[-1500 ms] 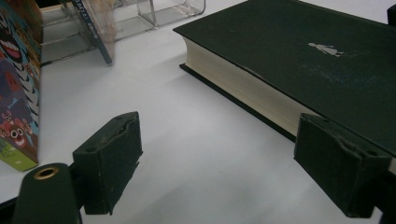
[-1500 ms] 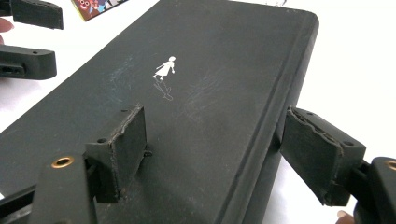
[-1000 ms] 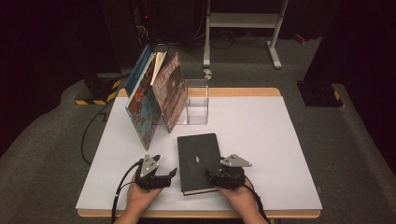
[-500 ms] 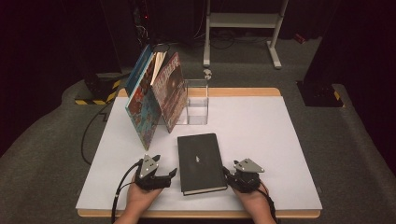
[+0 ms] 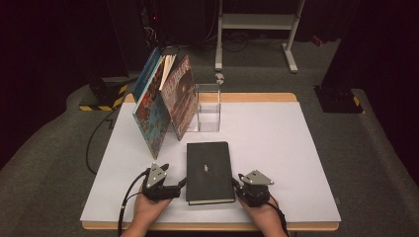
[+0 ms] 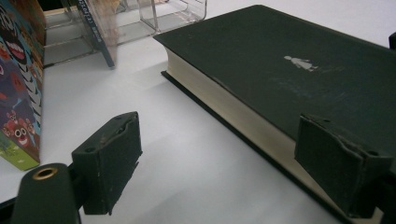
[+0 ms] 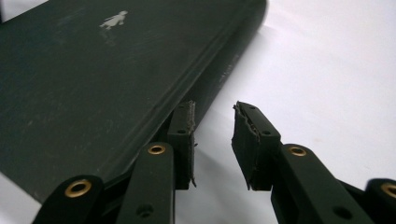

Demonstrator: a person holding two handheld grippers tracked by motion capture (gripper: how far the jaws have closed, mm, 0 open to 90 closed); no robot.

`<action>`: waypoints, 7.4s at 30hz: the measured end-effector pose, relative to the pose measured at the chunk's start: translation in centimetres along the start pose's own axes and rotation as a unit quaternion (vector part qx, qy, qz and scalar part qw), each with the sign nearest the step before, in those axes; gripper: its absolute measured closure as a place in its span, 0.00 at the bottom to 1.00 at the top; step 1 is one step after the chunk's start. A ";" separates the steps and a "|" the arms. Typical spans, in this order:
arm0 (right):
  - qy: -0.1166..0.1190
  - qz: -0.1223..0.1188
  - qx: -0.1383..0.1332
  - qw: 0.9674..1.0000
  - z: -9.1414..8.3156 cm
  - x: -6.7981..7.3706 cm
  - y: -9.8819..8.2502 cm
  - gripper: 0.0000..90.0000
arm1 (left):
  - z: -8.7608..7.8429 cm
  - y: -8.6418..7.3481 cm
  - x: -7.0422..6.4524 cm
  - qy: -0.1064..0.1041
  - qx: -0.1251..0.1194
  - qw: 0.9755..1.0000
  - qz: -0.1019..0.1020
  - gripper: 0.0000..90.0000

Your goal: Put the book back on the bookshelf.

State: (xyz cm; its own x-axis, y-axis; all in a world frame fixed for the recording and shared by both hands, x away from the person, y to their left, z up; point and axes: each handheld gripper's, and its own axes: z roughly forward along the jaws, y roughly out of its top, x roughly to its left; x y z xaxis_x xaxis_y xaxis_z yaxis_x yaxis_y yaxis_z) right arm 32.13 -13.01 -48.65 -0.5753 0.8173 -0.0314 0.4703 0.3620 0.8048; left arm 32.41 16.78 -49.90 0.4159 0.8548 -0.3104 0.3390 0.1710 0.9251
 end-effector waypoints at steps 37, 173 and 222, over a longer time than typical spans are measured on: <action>0.041 0.013 -0.073 0.996 -1.1 0.1 0.6 0.38 | 1.5 1.9 -1.3 -0.080 0.057 0.989 -0.108 0.15; 0.128 0.116 0.005 0.985 3.9 -2.9 3.3 0.28 | 4.4 4.9 -1.7 -0.075 0.041 0.996 -0.022 0.52; 0.133 0.100 -0.009 0.986 3.3 -2.3 2.9 0.32 | 6.0 5.6 -0.4 -0.096 0.078 0.988 -0.092 0.50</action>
State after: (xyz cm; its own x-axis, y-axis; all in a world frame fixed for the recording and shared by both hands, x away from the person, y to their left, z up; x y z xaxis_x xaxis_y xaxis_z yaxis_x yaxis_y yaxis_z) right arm 36.98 -12.33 -48.19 -0.6278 0.7248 0.2837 0.5819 0.1950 0.7895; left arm 39.21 14.45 -45.88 0.4826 0.7046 -0.5202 0.5440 0.2243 0.8085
